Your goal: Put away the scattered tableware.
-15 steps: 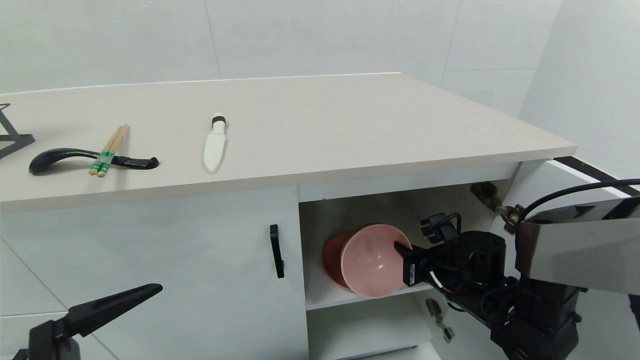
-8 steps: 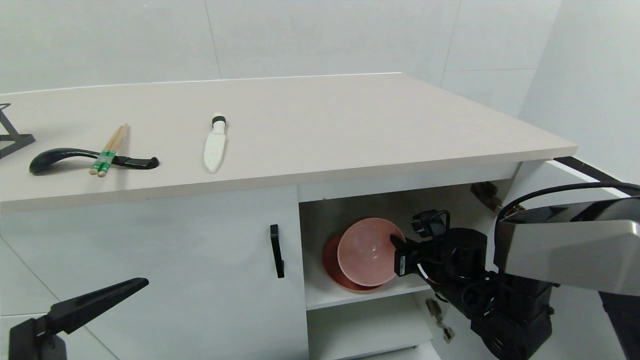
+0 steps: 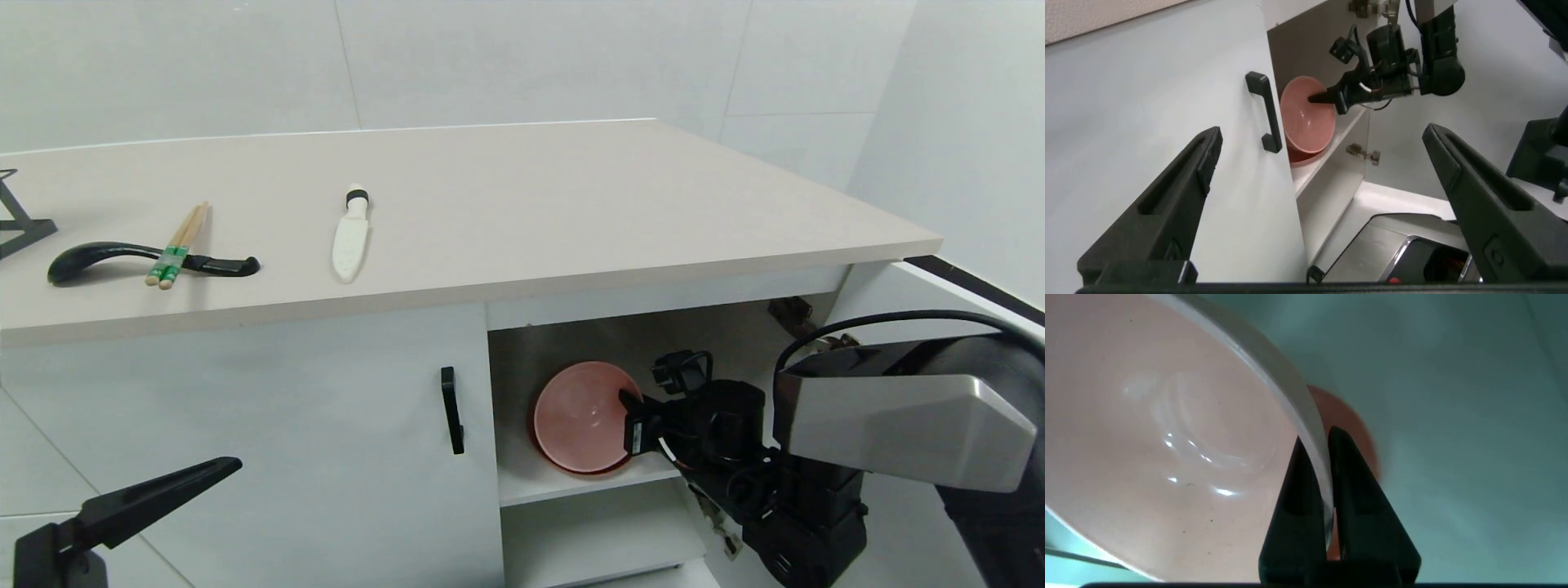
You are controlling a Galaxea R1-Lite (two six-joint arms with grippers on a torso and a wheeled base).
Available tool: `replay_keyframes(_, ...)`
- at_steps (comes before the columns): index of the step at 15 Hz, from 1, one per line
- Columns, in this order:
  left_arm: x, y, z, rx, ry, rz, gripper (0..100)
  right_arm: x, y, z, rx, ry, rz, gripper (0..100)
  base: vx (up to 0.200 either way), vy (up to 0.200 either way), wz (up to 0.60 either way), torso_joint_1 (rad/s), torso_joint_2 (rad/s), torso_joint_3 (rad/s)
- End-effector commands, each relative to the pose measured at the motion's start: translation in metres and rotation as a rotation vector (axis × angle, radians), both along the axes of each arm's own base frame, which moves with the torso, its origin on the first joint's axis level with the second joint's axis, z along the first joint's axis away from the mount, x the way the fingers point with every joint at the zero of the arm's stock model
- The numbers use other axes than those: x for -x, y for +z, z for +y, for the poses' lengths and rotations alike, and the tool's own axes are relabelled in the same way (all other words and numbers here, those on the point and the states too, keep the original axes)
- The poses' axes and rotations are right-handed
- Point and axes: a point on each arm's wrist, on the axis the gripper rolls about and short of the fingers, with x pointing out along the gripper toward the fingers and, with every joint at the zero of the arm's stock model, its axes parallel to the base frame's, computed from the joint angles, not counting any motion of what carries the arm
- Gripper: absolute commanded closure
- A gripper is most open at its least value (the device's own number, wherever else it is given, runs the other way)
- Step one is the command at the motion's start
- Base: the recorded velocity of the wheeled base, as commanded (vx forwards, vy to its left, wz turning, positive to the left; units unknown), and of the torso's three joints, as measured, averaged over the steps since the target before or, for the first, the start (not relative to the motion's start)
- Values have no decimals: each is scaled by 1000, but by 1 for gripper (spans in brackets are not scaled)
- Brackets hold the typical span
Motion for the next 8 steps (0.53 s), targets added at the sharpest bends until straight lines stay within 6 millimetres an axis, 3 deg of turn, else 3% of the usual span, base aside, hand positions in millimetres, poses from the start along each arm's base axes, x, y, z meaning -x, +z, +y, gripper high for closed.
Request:
replay_keyframes(1, 0, -1, 0, -3, 0, 4, 0, -1, -1, 2, -4, 2, -3, 100, 0, 0, 0, 0, 0, 0)
replay_keyframes(8, -1, -2, -1, -8, -3, 13, 0, -1, -13, -3, 16, -11, 28, 100, 0, 0, 0, 0, 0, 0)
